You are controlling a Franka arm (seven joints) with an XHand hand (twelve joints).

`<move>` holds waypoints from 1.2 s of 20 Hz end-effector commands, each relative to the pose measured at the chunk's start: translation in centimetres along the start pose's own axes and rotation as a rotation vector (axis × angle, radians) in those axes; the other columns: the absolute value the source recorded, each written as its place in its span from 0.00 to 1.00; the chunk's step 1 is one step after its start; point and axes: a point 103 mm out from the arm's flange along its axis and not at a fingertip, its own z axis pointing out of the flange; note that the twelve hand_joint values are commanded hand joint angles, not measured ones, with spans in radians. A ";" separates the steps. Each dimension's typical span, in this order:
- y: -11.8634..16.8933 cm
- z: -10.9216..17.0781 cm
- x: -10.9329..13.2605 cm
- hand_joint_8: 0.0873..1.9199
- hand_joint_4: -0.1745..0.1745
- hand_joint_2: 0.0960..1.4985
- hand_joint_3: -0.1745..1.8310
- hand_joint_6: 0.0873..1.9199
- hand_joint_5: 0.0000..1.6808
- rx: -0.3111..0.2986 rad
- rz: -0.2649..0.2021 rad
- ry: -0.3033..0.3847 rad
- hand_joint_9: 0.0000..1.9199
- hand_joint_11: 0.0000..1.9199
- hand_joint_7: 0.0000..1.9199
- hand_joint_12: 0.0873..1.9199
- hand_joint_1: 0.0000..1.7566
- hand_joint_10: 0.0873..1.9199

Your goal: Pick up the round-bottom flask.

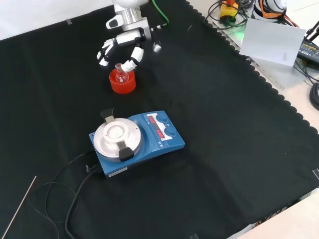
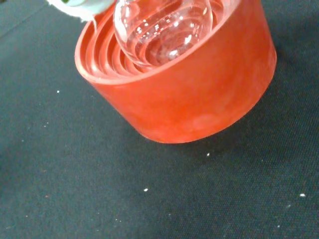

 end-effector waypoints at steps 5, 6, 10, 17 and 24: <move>0.2 0.8 0.7 0.25 0.48 0.40 0.38 0.01 0.41 -0.003 -0.005 -0.009 0.16 0.00 0.08 0.57 0.46 0.29; 0.2 0.7 0.6 0.25 0.49 0.40 0.38 0.01 0.42 -0.002 -0.008 0.002 0.16 0.00 0.08 0.57 0.46 0.29; 0.2 0.8 0.7 0.25 0.49 0.41 0.38 0.02 0.43 -0.002 -0.012 -0.004 0.17 0.00 0.09 0.58 0.46 0.29; 0.3 1.1 0.7 0.24 0.49 0.41 0.39 0.06 0.43 -0.004 -0.003 0.012 0.18 0.00 0.10 0.58 0.47 0.28; 0.3 1.0 0.6 0.24 0.49 0.42 0.39 0.26 0.38 -0.020 0.005 0.023 0.18 0.00 0.10 0.59 0.47 0.27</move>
